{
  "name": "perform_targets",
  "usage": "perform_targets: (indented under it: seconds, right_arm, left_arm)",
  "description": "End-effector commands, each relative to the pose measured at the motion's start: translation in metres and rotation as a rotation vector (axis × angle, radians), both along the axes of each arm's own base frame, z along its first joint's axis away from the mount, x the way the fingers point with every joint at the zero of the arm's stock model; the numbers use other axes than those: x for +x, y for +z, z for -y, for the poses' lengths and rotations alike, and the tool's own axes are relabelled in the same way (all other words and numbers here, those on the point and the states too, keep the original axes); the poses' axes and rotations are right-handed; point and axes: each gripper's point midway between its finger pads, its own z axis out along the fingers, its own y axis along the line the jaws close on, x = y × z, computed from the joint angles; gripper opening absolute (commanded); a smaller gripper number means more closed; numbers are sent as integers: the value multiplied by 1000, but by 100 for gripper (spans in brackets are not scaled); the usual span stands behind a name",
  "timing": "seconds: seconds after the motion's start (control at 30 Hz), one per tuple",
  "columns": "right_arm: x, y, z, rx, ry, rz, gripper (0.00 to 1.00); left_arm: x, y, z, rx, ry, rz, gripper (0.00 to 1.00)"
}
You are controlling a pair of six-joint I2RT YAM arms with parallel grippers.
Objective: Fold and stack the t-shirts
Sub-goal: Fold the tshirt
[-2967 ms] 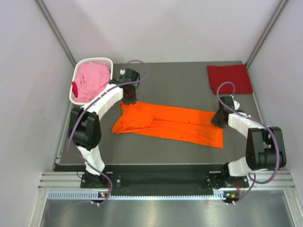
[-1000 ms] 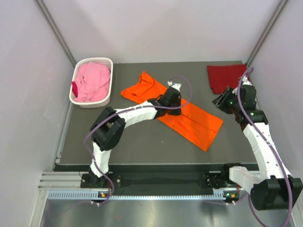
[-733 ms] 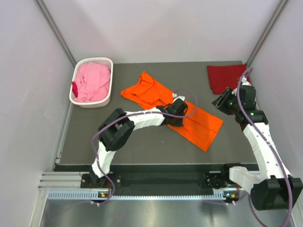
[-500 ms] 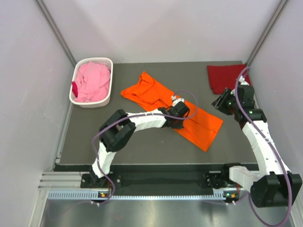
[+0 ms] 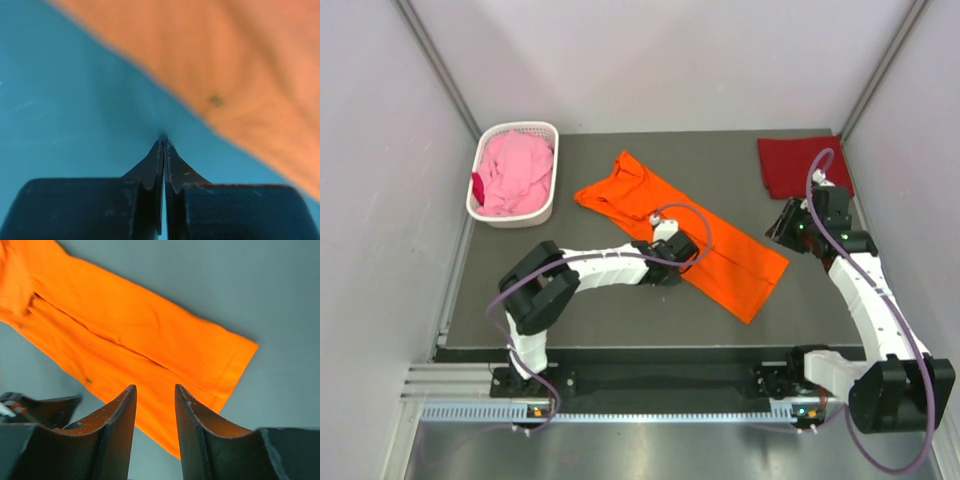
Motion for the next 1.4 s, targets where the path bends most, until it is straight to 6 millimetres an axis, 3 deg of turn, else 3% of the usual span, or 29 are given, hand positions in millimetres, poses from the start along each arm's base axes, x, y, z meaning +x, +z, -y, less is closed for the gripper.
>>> perform_targets:
  seconds: [0.0, 0.13, 0.23, 0.27, 0.33, 0.4, 0.53, 0.63, 0.7, 0.73, 0.8, 0.83, 0.87, 0.9, 0.93, 1.0, 1.03, 1.17, 1.3, 1.37]
  right_arm:
    - [-10, -5, 1, -18, 27, -12, 38]
    - [-15, -7, -1, 0, 31, -9, 38]
    - [-15, -10, -4, 14, 30, -5, 37]
    - [-15, -13, -5, 20, 32, -10, 37]
    - [-20, -24, -9, 38, 37, -43, 35]
    - [-24, -32, -18, 36, 60, -65, 35]
    - [-27, -44, -38, -15, 103, -84, 35]
    - [-26, -53, -60, 3, 148, -110, 35]
    - [-24, -51, -74, 14, 174, -96, 35]
    - [-21, -47, -79, 22, 178, -86, 35]
    - [-16, -45, -87, 23, 194, -77, 35]
    - [-12, -40, -91, 27, 202, -64, 35]
    - [-10, -39, -93, 26, 208, -62, 35]
    - [-6, -33, -96, 28, 214, -49, 35]
    - [-4, -34, -97, 20, 221, -54, 35]
    - [-1, -30, -101, 15, 235, -44, 35]
    - [1, -29, -102, 13, 239, -44, 35]
    - [2, -30, -102, -6, 246, -33, 36]
    - [2, -40, -102, -11, 240, -35, 36]
    - [2, -44, -103, -4, 237, -30, 36]
  left_arm:
    - [-32, -19, -61, 176, 52, -82, 0]
    - [-34, 1, -60, 113, 54, -57, 4]
    - [-35, 16, -38, -12, 0, -52, 9]
    - [-36, 19, -30, -47, -13, -64, 16]
    - [-24, 28, -26, -77, 9, -65, 22]
    - [-1, 35, -42, -60, 56, -58, 23]
    - [62, 71, -88, -27, 164, 19, 27]
    - [109, 82, -143, 54, 285, 69, 26]
    - [126, 82, -160, 90, 297, 85, 25]
    - [135, 73, -168, 119, 310, 72, 24]
    - [159, 79, -185, 142, 345, 90, 21]
    - [164, 64, -192, 183, 355, 64, 19]
    - [173, 61, -202, 197, 369, 59, 18]
    - [186, 66, -202, 192, 376, 75, 18]
    - [193, 51, -204, 210, 380, 54, 18]
    - [211, 50, -209, 219, 391, 62, 17]
    - [216, 33, -211, 240, 389, 34, 17]
    - [244, 18, -221, 287, 404, 31, 17]
    - [274, -1, -223, 282, 401, 58, 18]
    - [292, 3, -222, 262, 402, 93, 19]
